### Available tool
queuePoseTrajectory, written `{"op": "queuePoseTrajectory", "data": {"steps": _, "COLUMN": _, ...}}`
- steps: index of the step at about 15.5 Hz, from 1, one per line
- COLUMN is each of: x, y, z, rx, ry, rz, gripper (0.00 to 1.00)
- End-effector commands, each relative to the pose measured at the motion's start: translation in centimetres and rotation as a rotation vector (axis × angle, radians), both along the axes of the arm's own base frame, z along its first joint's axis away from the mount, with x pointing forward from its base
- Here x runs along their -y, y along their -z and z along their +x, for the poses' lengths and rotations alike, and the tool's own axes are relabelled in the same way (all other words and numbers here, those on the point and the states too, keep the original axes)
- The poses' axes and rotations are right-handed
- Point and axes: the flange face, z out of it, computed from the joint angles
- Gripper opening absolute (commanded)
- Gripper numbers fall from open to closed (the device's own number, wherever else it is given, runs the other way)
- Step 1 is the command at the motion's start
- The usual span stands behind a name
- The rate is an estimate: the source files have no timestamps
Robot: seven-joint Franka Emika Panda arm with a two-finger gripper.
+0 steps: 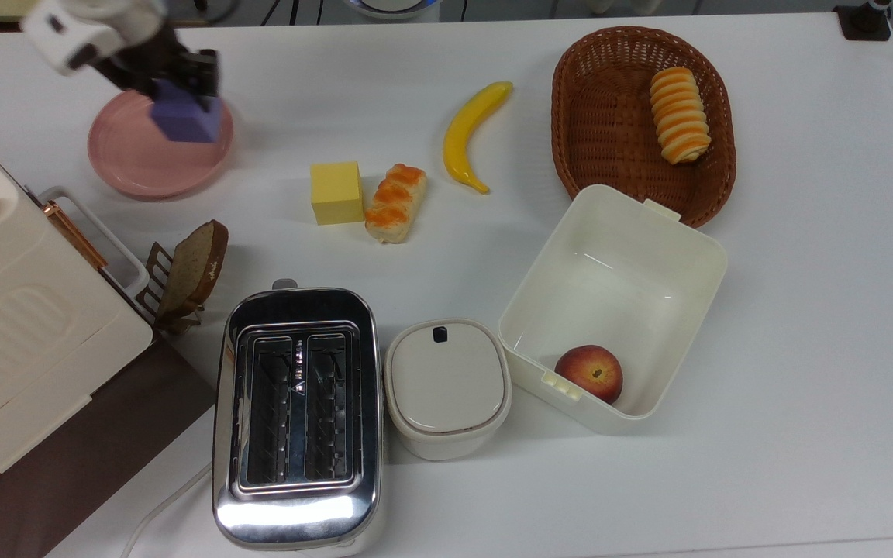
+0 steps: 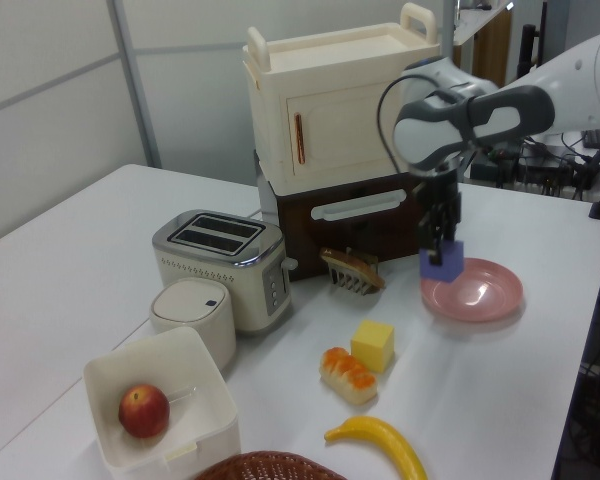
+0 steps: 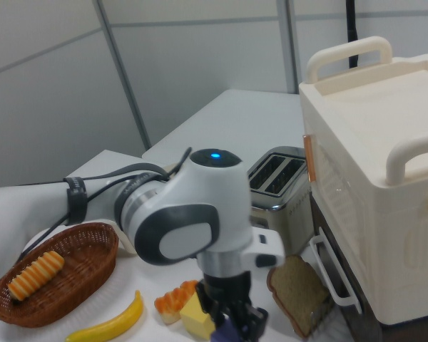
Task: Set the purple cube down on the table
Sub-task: 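Lift the purple cube off the plate and carry it beside the yellow block, then lower the purple cube onto the table and open the gripper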
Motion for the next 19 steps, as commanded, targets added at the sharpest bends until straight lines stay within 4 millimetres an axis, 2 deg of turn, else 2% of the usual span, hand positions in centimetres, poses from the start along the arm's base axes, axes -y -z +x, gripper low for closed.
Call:
{"op": "queuePoseTrajectory", "data": {"steps": 1, "x": -5.6, "y": 1.8, "z": -0.3, "rx": -0.041, "ry": -0.014, "rz": 0.024, "gripper": 0.00}}
{"op": "queuePoseTrajectory", "data": {"steps": 5, "x": -9.4, "y": 3.2, "z": 0.1, "rx": -0.072, "ry": -0.052, "rz": 0.021, "gripper": 0.00}}
{"op": "queuePoseTrajectory", "data": {"steps": 8, "x": -11.3, "y": 4.6, "z": -0.4, "rx": -0.105, "ry": -0.089, "rz": 0.026, "gripper": 0.00}}
{"op": "queuePoseTrajectory", "data": {"steps": 10, "x": -13.5, "y": 5.5, "z": -0.3, "rx": -0.119, "ry": -0.118, "rz": 0.021, "gripper": 0.00}}
{"op": "queuePoseTrajectory", "data": {"steps": 11, "x": -14.0, "y": 5.7, "z": 0.0, "rx": -0.115, "ry": -0.108, "rz": 0.012, "gripper": 0.00}}
{"op": "queuePoseTrajectory", "data": {"steps": 13, "x": -15.3, "y": 5.8, "z": 1.0, "rx": -0.057, "ry": -0.074, "rz": -0.015, "gripper": 0.02}}
{"op": "queuePoseTrajectory", "data": {"steps": 16, "x": -16.6, "y": 5.9, "z": 3.7, "rx": 0.107, "ry": -0.008, "rz": -0.063, "gripper": 0.05}}
{"op": "queuePoseTrajectory", "data": {"steps": 18, "x": -17.2, "y": 5.3, "z": 4.7, "rx": 0.155, "ry": -0.028, "rz": -0.076, "gripper": 0.20}}
{"op": "queuePoseTrajectory", "data": {"steps": 19, "x": -17.3, "y": 4.8, "z": 5.0, "rx": 0.164, "ry": -0.033, "rz": -0.082, "gripper": 0.50}}
